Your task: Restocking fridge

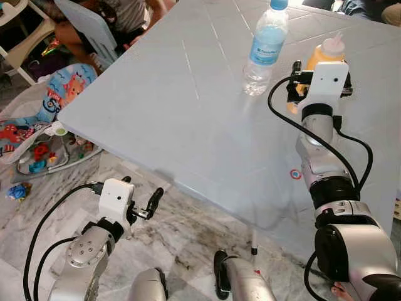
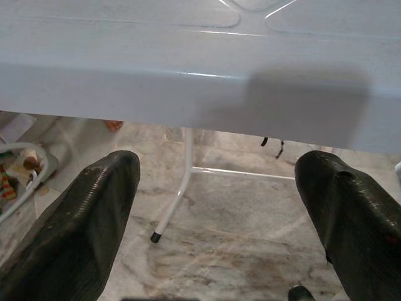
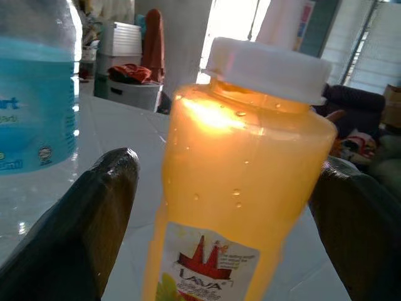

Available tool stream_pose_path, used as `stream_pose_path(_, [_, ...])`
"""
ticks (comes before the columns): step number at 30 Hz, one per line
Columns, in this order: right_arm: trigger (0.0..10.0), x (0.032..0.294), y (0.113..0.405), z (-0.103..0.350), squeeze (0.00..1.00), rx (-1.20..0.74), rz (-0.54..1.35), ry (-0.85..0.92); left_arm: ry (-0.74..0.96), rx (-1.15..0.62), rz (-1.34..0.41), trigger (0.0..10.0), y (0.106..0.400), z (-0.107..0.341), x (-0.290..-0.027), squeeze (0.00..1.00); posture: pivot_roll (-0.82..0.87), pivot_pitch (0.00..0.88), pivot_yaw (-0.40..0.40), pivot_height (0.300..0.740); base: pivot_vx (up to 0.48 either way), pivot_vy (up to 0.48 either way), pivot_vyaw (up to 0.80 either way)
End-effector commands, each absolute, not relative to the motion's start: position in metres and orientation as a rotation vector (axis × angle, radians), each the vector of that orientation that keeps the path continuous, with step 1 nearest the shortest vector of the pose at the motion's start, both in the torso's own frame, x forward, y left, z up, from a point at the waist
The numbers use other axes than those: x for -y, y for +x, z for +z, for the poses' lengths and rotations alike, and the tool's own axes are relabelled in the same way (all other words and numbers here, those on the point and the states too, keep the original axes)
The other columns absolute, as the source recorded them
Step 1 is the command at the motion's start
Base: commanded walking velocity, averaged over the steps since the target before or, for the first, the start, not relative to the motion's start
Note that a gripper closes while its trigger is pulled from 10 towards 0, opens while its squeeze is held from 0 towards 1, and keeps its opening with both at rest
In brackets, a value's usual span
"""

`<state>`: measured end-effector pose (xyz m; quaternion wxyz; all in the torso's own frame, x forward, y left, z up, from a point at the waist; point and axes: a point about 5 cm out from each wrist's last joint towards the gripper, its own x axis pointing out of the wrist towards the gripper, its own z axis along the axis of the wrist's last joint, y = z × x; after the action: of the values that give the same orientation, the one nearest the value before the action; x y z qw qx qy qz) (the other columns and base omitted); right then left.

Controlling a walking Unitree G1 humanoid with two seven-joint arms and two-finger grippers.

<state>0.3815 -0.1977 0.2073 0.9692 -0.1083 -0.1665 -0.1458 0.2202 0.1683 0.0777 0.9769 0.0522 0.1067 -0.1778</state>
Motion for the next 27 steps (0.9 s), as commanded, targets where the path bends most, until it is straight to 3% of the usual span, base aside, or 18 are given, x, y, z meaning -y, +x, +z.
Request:
stream_pose_path(1, [10.0, 0.197, 0.382, 0.211, 0.9, 0.356, -0.303, -0.217, 0.112, -0.235, -0.361, 10.0, 0.218, 0.074, -0.169, 0.0, 0.13, 0.201, 0.047, 0.74, 0.0, 0.0, 0.0])
stream_pose_path(2, [10.0, 0.197, 0.383, 0.211, 0.9, 0.355, -0.303, -0.217, 0.112, -0.235, -0.361, 10.0, 0.218, 0.074, -0.169, 0.0, 0.13, 0.2, 0.048, 0.74, 0.0, 0.0, 0.0])
stream_pose_path(3, [10.0, 0.199, 0.383, 0.212, 0.2, 0.353, -0.305, -0.216, 0.112, -0.235, -0.361, 10.0, 0.219, 0.074, -0.169, 0.0, 0.13, 0.2, 0.048, 0.74, 0.0, 0.0, 0.0])
stream_pose_path(4, [10.0, 0.201, 0.385, 0.212, 0.0, 0.344, -0.309, -0.206, 0.113, -0.234, -0.362, 10.0, 0.219, 0.074, -0.169, 0.0, 0.13, 0.199, 0.049, 0.74, 0.0, 0.0, 0.0])
stream_pose_path(11, [10.0, 0.205, 0.39, 0.215, 0.0, 0.325, -0.312, -0.203, 0.116, -0.234, -0.361, 10.0, 0.22, 0.074, -0.169, 0.0, 0.14, 0.196, 0.046, 0.74, 0.0, 0.0, 0.0])
stream_pose_path(13, [4.1, 0.204, 0.391, 0.216, 0.0, 0.327, -0.306, -0.202, 0.116, -0.234, -0.36, 10.0, 0.22, 0.074, -0.169, 0.0, 0.14, 0.195, 0.045, 0.74, 0.0, 0.0, 0.0])
stream_pose_path(14, [4.1, 0.204, 0.392, 0.217, 0.0, 0.329, -0.303, -0.201, 0.117, -0.234, -0.36, 10.0, 0.22, 0.074, -0.169, 0.0, 0.14, 0.195, 0.045, 0.74, 0.0, 0.0, 0.0])
stream_pose_path(16, [0.0, 0.204, 0.393, 0.219, 0.0, 0.333, -0.301, -0.199, 0.118, -0.233, -0.358, 10.0, 0.22, 0.074, -0.169, 0.0, 0.14, 0.194, 0.044, 0.74, 0.0, 0.0, 0.0])
stream_pose_path(23, [0.0, 0.202, 0.394, 0.22, 0.0, 0.344, -0.297, -0.198, 0.12, -0.232, -0.357, 10.0, 0.221, 0.074, -0.169, 0.0, 0.14, 0.191, 0.044, 0.74, 0.0, 0.0, 0.0])
stream_pose_path(25, [0.8, 0.202, 0.394, 0.219, 0.0, 0.346, -0.295, -0.197, 0.12, -0.231, -0.358, 10.0, 0.222, 0.074, -0.168, 0.0, 0.14, 0.188, 0.043, 0.74, 0.0, 0.0, 0.0])
stream_pose_path(27, [0.8, 0.202, 0.394, 0.219, 0.0, 0.347, -0.295, -0.196, 0.12, -0.23, -0.358, 10.0, 0.222, 0.074, -0.168, 0.0, 0.14, 0.188, 0.043, 0.74, 0.0, 0.0, 0.0])
